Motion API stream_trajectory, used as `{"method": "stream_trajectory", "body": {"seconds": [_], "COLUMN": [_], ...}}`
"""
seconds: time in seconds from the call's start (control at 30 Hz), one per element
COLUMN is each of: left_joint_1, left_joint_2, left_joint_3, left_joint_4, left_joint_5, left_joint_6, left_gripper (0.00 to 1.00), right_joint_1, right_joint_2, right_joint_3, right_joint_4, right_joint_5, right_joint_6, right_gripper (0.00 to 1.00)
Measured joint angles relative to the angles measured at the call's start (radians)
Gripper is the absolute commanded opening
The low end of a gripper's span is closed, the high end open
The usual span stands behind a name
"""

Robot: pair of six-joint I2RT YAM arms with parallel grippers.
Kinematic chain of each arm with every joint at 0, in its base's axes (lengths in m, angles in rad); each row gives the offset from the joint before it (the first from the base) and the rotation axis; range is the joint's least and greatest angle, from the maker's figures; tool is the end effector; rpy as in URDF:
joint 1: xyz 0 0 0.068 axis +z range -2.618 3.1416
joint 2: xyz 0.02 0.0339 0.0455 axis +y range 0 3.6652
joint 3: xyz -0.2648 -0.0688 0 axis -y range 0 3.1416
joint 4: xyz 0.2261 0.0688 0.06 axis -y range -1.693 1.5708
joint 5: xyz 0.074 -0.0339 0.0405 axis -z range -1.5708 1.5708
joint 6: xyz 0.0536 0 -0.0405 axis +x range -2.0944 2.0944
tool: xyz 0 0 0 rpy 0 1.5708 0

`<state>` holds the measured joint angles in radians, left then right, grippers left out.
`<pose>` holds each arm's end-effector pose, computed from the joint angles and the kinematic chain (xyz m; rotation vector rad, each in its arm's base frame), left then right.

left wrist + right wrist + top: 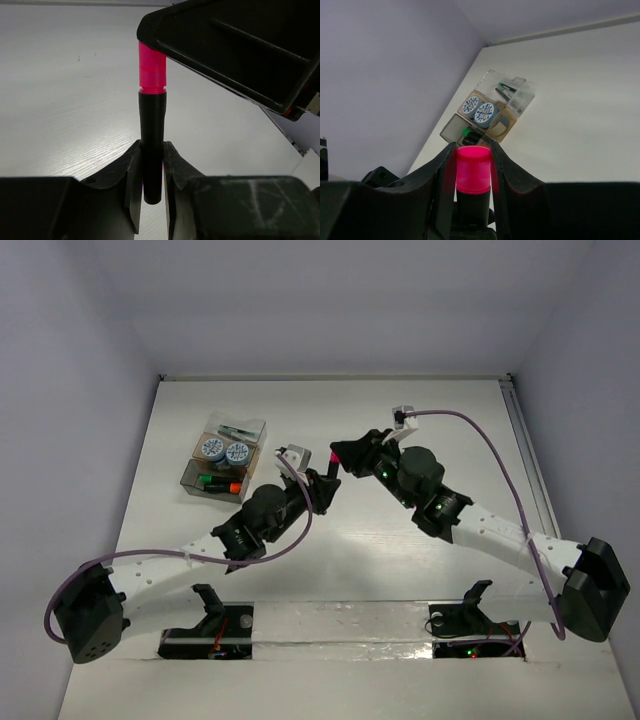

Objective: Sort the stationery into containers
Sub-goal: Close the pen cap on the pen.

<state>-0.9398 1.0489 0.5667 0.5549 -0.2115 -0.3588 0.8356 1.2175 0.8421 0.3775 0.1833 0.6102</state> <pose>0.1520 -0.1889 0.3005 0.2753 1.5405 -0.8796 0.2000 0.2066 0.3351 -0.0346 1.6567 0.9802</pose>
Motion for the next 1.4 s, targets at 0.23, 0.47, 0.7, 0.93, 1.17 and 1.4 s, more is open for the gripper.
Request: {"method": "stream_trajectory", "body": {"seconds": [0.23, 0.47, 0.7, 0.93, 1.17, 1.4], "left_joint_1": [0.010, 0.021, 0.054, 0.074, 0.094, 0.107], "left_joint_2": [-0.007, -0.006, -0.003, -0.003, 0.004, 0.004], "left_joint_3": [0.022, 0.058, 0.065, 0.081, 0.109, 0.111], "left_joint_4": [-0.053, -0.127, -0.182, -0.242, -0.312, -0.381], "left_joint_5": [0.023, 0.032, 0.090, 0.134, 0.182, 0.189], "left_joint_6": [0.021, 0.060, 0.081, 0.092, 0.106, 0.126], "left_gripper": [0.00, 0.00, 0.00, 0.00, 0.00, 0.00], "right_joint_1": [0.000, 0.005, 0.032, 0.070, 0.094, 0.117], "right_joint_2": [-0.006, -0.006, 0.002, 0.008, 0.008, 0.060], "right_joint_3": [-0.003, -0.029, -0.077, -0.115, -0.163, -0.202], "right_joint_4": [0.004, 0.041, 0.094, 0.150, 0.209, 0.278], "right_joint_5": [-0.026, -0.019, 0.040, 0.107, 0.162, 0.204], "right_joint_6": [-0.001, 0.011, 0.026, 0.023, 0.050, 0.116], "right_gripper": [0.00, 0.00, 0.00, 0.00, 0.00, 0.00]}}
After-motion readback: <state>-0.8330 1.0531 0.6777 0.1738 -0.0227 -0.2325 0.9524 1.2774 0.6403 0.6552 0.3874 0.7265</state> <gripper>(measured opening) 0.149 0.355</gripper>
